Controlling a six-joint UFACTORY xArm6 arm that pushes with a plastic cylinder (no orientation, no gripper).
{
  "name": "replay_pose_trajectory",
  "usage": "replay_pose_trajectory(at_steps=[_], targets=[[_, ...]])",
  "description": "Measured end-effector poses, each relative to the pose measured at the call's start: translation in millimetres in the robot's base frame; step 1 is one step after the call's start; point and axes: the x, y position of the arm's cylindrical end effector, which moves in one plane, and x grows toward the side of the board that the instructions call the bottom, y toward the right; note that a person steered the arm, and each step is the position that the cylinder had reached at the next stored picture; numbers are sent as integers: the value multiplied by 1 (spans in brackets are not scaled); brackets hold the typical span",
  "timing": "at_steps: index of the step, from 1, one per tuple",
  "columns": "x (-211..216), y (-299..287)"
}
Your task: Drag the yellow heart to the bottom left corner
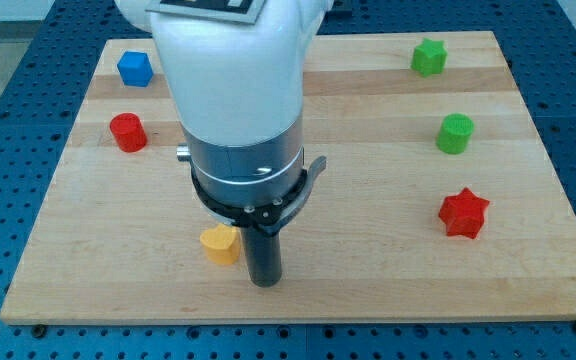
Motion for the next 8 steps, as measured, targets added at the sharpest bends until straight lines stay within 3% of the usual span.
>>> replay_pose_trajectory(at_steps=[1,8], targets=[[-30,-11],[-23,-75]])
